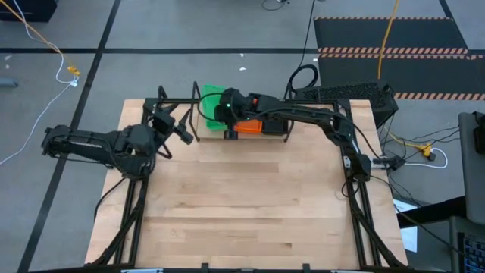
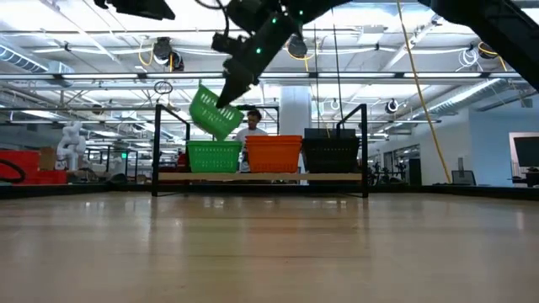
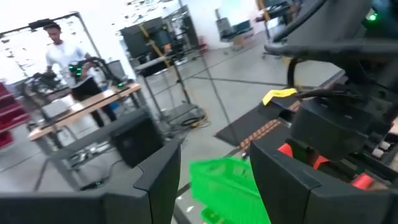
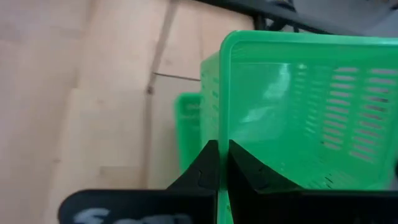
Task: Stack baskets on shelf by color
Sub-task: Stack the green bin on top of the green bin on the shelf
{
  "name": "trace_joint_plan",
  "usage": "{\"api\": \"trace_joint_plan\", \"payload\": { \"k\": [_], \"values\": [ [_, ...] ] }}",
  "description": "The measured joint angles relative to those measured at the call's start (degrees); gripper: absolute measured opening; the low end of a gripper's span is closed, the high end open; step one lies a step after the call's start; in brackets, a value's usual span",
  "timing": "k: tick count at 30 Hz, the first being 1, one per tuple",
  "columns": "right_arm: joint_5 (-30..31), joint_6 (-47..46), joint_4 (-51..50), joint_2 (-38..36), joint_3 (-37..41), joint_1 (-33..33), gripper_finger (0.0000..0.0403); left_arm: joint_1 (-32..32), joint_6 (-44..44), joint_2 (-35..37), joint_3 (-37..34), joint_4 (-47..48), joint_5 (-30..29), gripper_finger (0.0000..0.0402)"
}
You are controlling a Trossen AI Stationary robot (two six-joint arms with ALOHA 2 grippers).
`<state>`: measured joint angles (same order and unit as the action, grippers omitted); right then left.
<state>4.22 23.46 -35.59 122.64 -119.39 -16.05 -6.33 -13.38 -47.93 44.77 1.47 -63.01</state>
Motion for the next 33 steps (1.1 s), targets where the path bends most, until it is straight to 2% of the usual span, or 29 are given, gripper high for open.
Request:
{"api": "trace_joint_plan", "payload": {
  "k": [5,10,15,21,26,28,31,33],
  "values": [
    [0.55,-0.38,2.11,1.00,-0.02,-0.96,0.0003,5.02,-2.33,-0.10,-0.02,-1.18,2.35,0.0195],
    [0.13,-1.72,2.20,1.18,0.21,-1.16,0.0015,10.95,-3.72,-0.12,-0.02,-1.99,8.70,0.0195],
    [0.40,-2.96,2.01,1.87,0.76,-1.51,0.0065,16.32,-1.36,-0.12,-0.02,-1.33,17.11,0.0195],
    [0.23,-0.44,2.66,1.02,0.79,-1.90,0.0132,20.37,1.48,-1.10,-0.02,0.07,23.94,0.0195],
    [-0.24,1.24,0.85,-5.88,0.75,-2.89,0.0157,24.22,3.14,-7.57,-0.76,0.35,33.82,0.0195],
    [-3.93,0.72,-3.28,-9.72,1.16,-4.04,0.0158,26.00,3.35,-11.63,-0.76,-0.62,38.08,0.0195],
    [-11.21,-2.08,-4.76,-16.36,8.41,-5.95,0.0153,28.60,2.06,-18.19,-0.45,-3.32,44.43,0.0195],
    [-11.64,-2.44,1.38,-21.93,16.25,-6.74,0.0146,30.42,0.92,-21.95,0.78,-3.45,48.10,0.0195]
  ]
}}
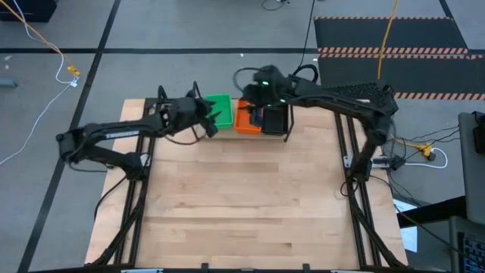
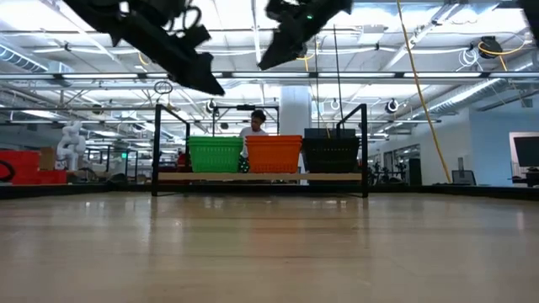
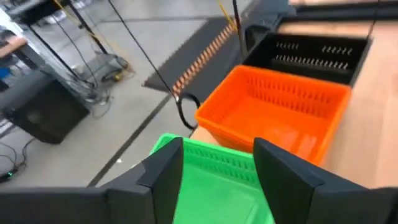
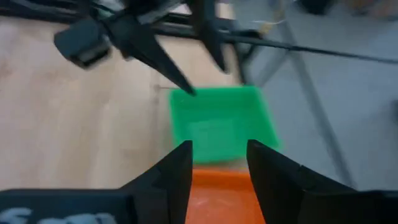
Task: Stack baskets on shelf by color
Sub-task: Stack the green bin on top of the green bin on the shelf, then return to Home Position
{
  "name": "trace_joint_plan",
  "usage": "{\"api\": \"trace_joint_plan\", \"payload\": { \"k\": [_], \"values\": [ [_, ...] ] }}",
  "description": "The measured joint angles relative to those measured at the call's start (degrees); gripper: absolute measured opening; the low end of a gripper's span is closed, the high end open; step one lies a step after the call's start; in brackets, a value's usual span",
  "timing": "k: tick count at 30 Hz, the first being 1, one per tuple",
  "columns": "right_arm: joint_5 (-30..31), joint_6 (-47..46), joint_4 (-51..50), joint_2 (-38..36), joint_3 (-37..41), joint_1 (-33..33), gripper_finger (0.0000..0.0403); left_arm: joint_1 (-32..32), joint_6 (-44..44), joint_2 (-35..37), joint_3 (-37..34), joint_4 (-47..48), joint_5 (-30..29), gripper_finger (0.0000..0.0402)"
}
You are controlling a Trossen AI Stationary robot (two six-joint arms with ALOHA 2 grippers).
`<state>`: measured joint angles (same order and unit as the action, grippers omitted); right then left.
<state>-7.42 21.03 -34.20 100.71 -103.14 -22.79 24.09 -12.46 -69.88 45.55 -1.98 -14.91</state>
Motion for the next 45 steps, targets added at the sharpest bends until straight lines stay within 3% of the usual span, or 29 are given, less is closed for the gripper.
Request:
{"api": "trace_joint_plan", "payload": {
  "k": [7,11,13,21,31,38,42,45],
  "values": [
    [11.87,6.72,17.83,-15.21,20.40,-1.81,0.0122,6.77,-3.59,-10.44,6.44,3.30,6.62,0.0195],
    [8.94,-2.26,30.36,-19.49,27.85,-4.98,0.0108,11.38,-4.34,-15.73,10.34,4.25,13.92,0.0195],
    [5.91,-3.92,31.75,-20.93,30.94,-5.31,0.0102,12.78,-4.38,-18.28,11.87,7.78,16.84,0.0195],
    [4.58,-9.32,33.81,-25.49,42.00,-3.86,0.0089,12.86,-7.72,-25.19,17.39,17.18,19.04,0.0195],
    [5.75,-9.78,38.86,-29.09,48.70,-3.73,0.0089,10.30,-9.87,-23.90,17.67,27.99,19.45,0.0195],
    [5.68,-8.62,39.07,-29.31,49.94,-2.00,0.0089,9.14,-10.39,-22.39,17.64,28.81,16.93,0.0195],
    [2.79,-7.95,36.85,-32.42,50.06,1.18,0.0089,8.73,-9.34,-17.72,17.62,30.30,12.20,0.0195],
    [2.40,-7.92,32.38,-37.02,50.06,4.15,0.0089,8.33,-7.19,-11.81,17.64,30.95,11.84,0.0195]
  ]
}}
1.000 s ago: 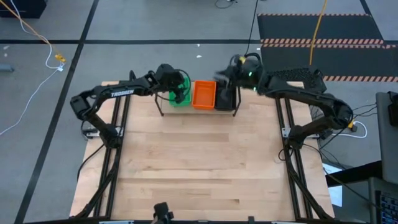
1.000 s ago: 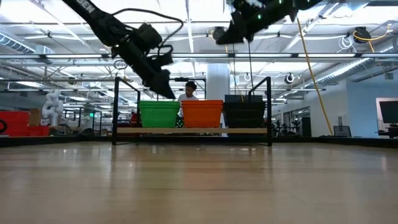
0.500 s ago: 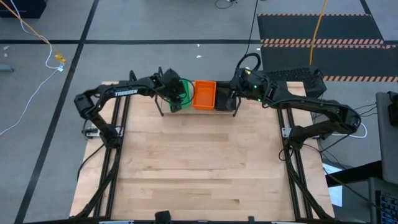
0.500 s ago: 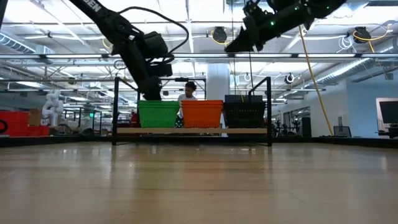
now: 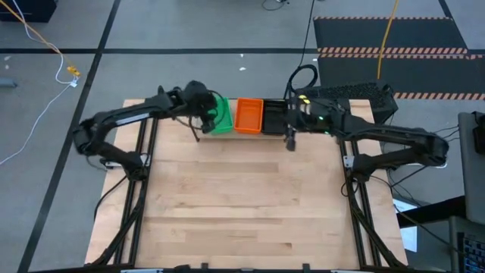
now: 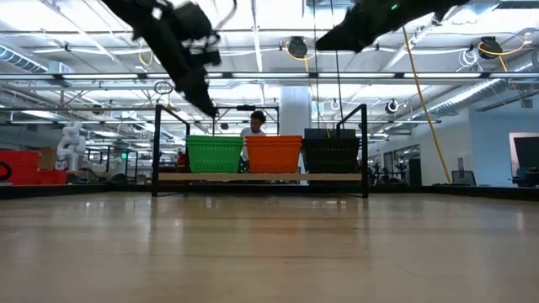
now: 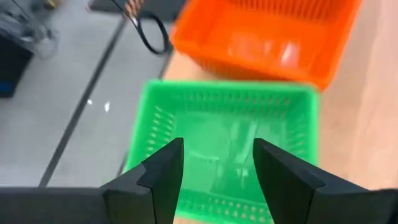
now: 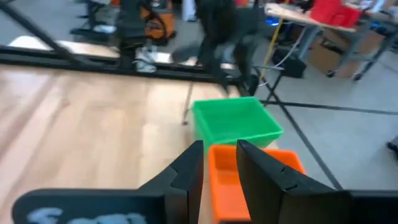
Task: Stack baskets on shelf by color
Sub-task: Return to Home Position
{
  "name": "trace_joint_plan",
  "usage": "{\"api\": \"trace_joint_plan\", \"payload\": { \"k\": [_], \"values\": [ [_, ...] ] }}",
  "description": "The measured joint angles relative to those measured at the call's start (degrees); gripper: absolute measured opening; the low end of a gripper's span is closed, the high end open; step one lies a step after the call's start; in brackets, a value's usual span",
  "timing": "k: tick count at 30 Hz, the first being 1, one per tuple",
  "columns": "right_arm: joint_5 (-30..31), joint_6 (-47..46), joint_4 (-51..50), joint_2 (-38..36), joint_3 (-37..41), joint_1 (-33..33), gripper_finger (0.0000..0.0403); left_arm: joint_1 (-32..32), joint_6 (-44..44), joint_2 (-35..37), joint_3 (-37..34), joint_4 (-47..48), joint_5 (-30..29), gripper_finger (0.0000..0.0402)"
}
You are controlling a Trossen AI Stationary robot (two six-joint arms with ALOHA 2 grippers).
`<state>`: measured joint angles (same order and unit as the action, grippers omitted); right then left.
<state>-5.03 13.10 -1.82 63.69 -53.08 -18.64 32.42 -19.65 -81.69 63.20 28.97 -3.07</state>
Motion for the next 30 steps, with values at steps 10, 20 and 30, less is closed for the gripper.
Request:
{"api": "trace_joint_plan", "payload": {
  "k": [10,20,30],
  "values": [
    [-3.61,-9.23,-5.89,-24.08,12.91,12.13,0.0086,-9.87,11.79,24.11,-18.27,-20.32,-0.54,0.0170],
    [-7.59,-9.97,-4.54,-42.09,25.54,15.75,0.0023,-19.46,18.83,47.56,-41.01,-37.55,-9.43,0.0049],
    [-13.16,-12.20,2.75,-52.62,35.33,15.75,0.0003,-20.45,18.92,61.66,-51.35,-39.36,-9.00,0.0012]
  ]
}}
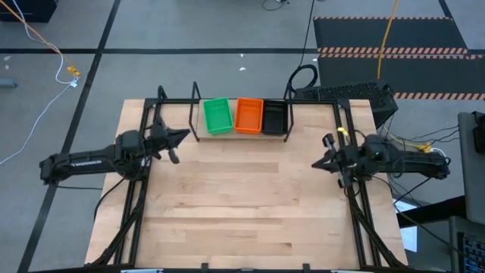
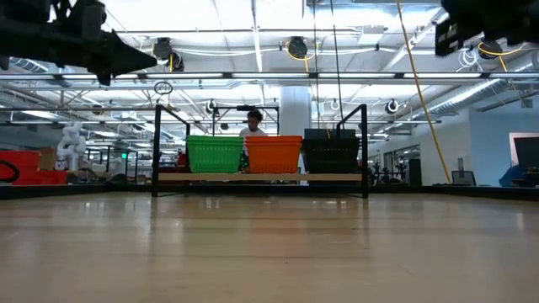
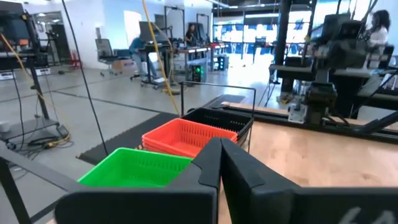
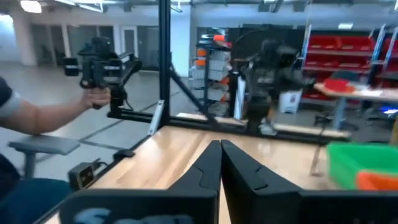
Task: Stack baskets on shelf by color
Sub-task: Return to Home Position
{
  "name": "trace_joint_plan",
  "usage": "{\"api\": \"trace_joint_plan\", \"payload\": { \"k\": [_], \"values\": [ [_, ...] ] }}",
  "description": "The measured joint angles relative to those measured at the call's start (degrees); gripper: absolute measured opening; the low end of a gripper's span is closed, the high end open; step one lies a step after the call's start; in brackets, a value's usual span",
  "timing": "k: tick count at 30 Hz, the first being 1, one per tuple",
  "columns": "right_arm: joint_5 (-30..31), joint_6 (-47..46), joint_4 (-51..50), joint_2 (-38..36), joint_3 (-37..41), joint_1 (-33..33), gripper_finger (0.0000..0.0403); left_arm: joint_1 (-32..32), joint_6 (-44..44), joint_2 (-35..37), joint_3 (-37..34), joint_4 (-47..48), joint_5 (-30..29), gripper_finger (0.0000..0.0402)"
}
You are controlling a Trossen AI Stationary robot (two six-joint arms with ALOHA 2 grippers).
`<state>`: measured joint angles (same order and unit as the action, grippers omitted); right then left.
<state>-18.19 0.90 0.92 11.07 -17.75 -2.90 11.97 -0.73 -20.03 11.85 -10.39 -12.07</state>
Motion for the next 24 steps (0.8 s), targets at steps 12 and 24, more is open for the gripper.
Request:
{"api": "trace_joint_plan", "payload": {
  "k": [12,24],
  "values": [
    [-1.64,-3.34,11.37,-2.45,10.31,-0.02,0.0004,-1.03,4.60,8.76,-0.91,13.05,0.10,0.0016],
    [-4.58,-6.37,17.77,-2.08,16.62,0.00,0.0004,-5.36,4.24,13.58,-11.23,2.20,-4.07,0.0004]
  ]
}}
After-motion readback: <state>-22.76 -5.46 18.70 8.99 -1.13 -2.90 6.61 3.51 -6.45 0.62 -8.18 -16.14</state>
